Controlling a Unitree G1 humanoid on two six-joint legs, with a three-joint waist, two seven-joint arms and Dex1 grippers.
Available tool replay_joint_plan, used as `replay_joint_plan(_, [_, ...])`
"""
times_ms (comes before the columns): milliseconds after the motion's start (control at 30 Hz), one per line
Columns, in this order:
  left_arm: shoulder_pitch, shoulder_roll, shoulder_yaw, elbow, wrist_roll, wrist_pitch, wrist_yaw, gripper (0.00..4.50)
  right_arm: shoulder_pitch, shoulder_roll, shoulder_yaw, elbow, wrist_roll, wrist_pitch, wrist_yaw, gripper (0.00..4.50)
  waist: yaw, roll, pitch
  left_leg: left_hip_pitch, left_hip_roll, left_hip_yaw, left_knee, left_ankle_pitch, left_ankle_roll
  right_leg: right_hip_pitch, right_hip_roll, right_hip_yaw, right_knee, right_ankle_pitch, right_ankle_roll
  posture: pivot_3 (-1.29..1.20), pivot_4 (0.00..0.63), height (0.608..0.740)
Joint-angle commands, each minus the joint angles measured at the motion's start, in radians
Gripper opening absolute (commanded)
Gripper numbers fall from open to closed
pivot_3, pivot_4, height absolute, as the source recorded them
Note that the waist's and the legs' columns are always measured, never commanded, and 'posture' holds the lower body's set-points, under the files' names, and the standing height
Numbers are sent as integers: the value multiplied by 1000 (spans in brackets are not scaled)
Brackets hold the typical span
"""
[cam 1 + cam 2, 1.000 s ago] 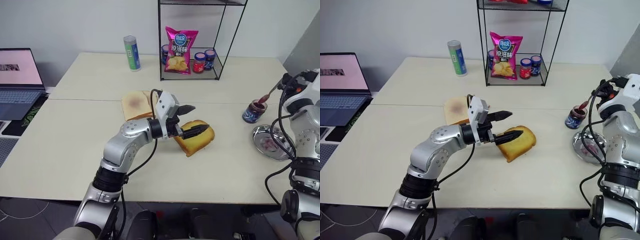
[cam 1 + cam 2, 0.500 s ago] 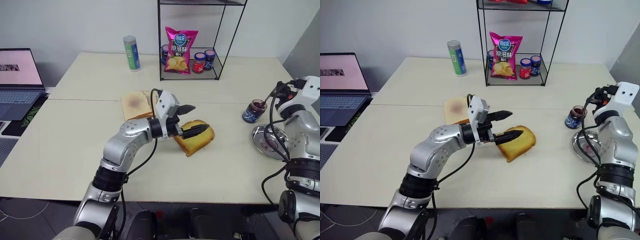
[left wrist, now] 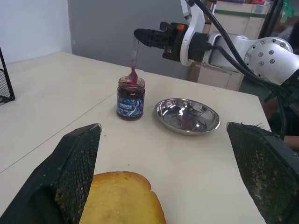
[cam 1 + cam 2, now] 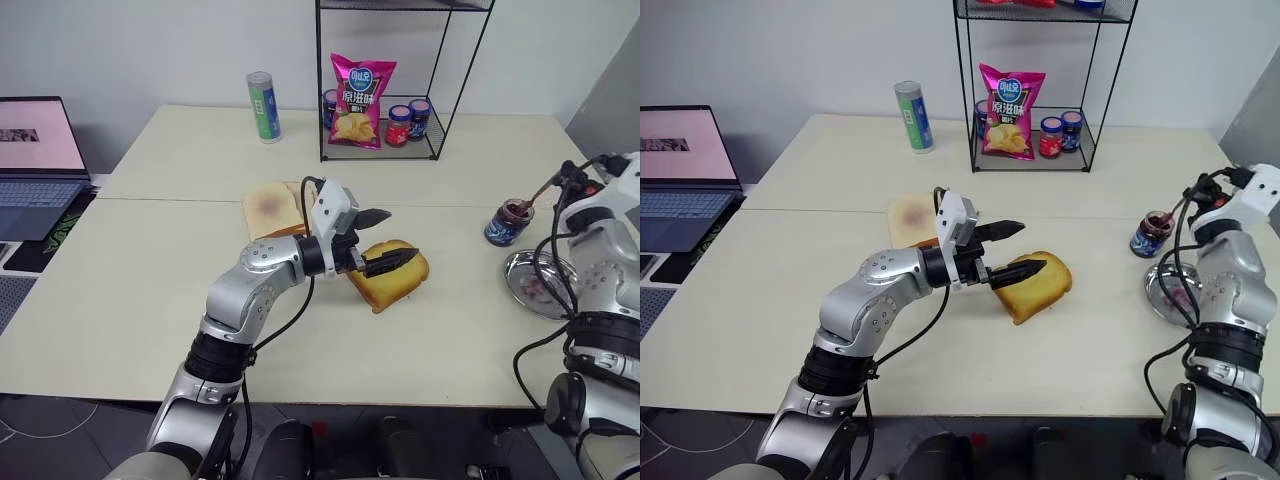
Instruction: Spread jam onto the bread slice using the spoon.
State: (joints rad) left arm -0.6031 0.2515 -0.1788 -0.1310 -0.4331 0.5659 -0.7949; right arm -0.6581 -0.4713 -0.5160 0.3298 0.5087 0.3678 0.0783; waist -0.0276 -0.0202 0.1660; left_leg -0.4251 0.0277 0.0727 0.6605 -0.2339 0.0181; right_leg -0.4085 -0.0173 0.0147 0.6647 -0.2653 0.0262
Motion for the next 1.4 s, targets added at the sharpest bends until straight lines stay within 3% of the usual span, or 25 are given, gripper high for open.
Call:
replay_joint_plan(33, [-20,-1,9,-40,-13,-8,-1,4500,-24,-1,-37,-56,39,10,-19,72,0,0,0,0,0,0,0,0,0,0,0,0,0,0,0,0,150,740])
replay_joint_plan(1400, [-35,8,-1,-28,-14,-10,-36,4500,-4,150,-258,-158,343,50,-250,72,-1,1,-1,0,0,0,0,0,0,0,0,0,1,0,0,0,150,740])
